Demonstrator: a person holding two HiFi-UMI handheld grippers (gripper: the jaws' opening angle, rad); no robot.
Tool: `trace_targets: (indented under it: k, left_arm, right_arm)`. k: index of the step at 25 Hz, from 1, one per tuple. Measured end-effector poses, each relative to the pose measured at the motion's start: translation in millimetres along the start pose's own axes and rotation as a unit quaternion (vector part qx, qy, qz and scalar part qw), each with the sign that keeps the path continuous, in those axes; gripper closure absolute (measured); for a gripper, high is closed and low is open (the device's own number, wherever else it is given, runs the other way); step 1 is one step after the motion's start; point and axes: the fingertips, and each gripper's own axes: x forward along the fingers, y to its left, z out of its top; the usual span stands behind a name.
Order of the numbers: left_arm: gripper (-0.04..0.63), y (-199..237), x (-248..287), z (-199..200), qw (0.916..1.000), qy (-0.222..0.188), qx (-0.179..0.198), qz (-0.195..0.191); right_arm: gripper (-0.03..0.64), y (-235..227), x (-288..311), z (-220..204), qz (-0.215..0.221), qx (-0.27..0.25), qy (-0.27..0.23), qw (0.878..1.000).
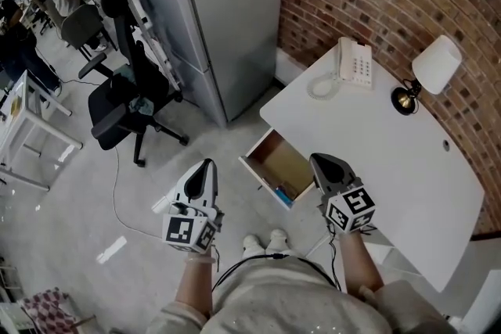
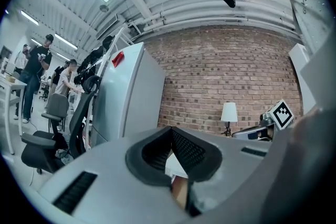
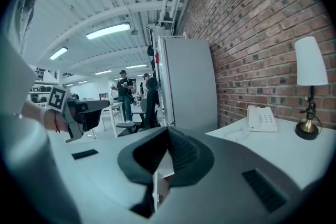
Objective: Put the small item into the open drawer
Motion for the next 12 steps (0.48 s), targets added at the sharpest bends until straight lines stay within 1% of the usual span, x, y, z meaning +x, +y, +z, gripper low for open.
trace_targets:
  k: [5, 12]
  left_arm:
    - [0.591, 6, -6, 9, 0.9999, -0.008, -0.006, 0.010]
    - [0.591, 8, -10, 19, 0.9996, -0.022, -0.001, 0.014]
  right_arm:
    - [0.612, 2, -2, 18, 0.003, -0.004, -0.020, 1.000]
    - [0.612, 5, -4, 32, 0.009, -0.004, -0.037, 0.999]
